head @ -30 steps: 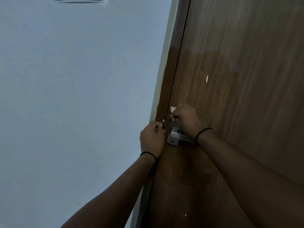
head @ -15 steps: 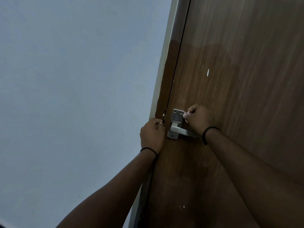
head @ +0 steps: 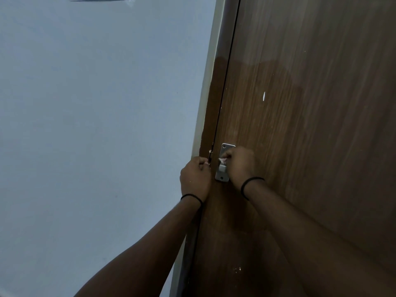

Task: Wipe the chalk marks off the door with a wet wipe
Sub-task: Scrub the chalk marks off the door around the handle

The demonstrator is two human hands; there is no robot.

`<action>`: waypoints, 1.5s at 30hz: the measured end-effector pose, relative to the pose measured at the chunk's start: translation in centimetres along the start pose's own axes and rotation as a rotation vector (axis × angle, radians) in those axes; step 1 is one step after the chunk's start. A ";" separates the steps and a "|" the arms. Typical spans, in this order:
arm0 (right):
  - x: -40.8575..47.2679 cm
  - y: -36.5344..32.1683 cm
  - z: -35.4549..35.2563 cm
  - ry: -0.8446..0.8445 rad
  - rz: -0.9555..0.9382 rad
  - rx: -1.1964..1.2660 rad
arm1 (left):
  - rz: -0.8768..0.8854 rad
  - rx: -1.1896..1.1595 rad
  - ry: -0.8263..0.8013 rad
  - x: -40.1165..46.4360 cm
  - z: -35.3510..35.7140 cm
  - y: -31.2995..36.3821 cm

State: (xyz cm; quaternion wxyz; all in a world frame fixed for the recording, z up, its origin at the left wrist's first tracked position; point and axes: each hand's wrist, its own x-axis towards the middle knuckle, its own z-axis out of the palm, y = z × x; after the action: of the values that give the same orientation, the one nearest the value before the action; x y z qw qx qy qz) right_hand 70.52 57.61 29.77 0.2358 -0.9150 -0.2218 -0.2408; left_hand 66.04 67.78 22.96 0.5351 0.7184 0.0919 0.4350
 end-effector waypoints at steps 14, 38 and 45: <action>-3.9 6.4 -1.9 -0.136 -0.514 -0.135 | 0.008 0.051 -0.003 -0.4 0.5 -1.4; -6.2 8.0 -2.6 0.169 -0.525 -0.223 | 0.137 0.103 0.058 -1.0 0.0 -1.4; -5.3 6.4 -0.5 0.070 -0.560 -0.526 | 0.153 0.128 0.045 -0.7 0.2 -2.1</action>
State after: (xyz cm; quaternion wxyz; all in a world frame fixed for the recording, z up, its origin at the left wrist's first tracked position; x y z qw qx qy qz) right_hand 69.57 50.74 25.18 -0.0743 -0.8395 -0.3854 -0.3757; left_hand 66.44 68.12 20.82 0.4510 0.7461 0.0764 0.4839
